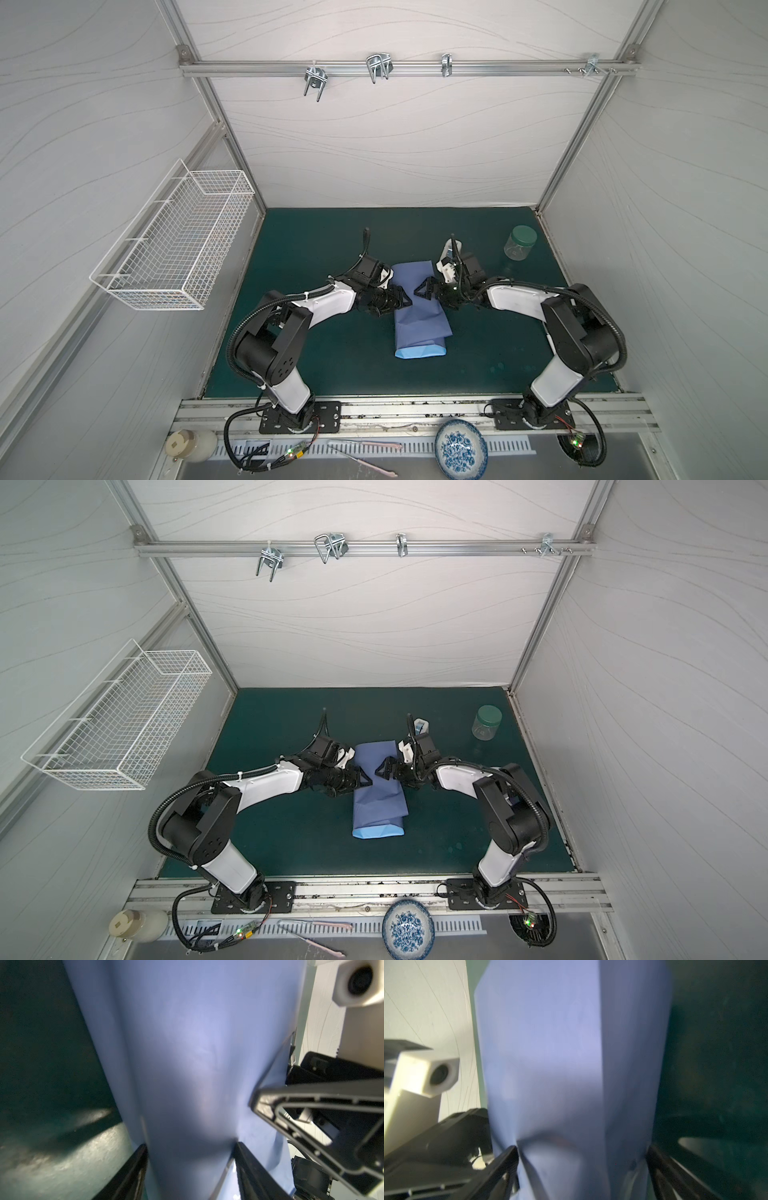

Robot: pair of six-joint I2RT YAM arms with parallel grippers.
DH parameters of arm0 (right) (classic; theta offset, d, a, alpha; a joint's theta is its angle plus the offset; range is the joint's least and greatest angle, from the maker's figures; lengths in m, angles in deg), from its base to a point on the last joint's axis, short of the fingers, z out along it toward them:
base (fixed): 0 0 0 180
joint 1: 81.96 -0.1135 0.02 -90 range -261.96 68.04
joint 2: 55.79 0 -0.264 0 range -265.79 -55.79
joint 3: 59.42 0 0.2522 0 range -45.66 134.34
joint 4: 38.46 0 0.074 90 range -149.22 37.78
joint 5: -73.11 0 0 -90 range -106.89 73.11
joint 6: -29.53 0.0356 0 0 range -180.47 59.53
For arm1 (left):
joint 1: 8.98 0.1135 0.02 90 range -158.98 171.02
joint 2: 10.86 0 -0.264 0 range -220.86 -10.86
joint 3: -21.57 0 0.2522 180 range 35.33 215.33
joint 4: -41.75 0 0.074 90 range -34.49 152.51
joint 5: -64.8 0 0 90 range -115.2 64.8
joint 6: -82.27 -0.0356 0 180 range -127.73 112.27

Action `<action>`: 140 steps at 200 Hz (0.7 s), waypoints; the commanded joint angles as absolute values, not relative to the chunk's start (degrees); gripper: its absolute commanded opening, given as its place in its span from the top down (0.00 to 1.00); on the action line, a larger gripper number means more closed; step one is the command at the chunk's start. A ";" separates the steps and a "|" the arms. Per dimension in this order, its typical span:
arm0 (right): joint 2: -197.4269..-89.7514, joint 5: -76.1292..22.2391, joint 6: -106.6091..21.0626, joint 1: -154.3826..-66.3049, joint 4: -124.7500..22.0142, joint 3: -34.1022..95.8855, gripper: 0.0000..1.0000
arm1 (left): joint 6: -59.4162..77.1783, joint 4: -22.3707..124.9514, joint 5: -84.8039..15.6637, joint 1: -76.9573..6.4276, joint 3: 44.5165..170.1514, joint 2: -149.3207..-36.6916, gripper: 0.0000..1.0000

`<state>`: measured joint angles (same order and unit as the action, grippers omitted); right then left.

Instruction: Wrap the gift box in paper

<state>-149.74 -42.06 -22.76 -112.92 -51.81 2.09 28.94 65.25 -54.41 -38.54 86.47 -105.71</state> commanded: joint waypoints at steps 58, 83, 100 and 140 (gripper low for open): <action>-128.94 -31.44 -29.94 -112.10 -60.49 -5.37 0.01 | 29.98 71.95 -49.09 -39.03 87.00 -104.90 0.21; -126.30 -28.58 -29.74 -112.11 -59.81 -7.26 0.01 | 31.00 72.83 -49.70 -38.92 88.15 -101.90 0.18; -126.31 -28.84 -29.27 -112.11 -58.68 -7.59 0.02 | 31.31 74.00 -49.97 -38.84 89.16 -99.96 0.14; -131.90 -31.91 -27.43 -113.73 -56.09 -5.78 0.06 | 32.79 74.10 -51.27 -36.94 90.21 -98.02 0.09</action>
<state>-128.41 -31.18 -28.24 -112.55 -57.45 -7.27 31.82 73.01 -51.42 -38.06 87.23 -99.22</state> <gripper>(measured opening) 0.949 0.905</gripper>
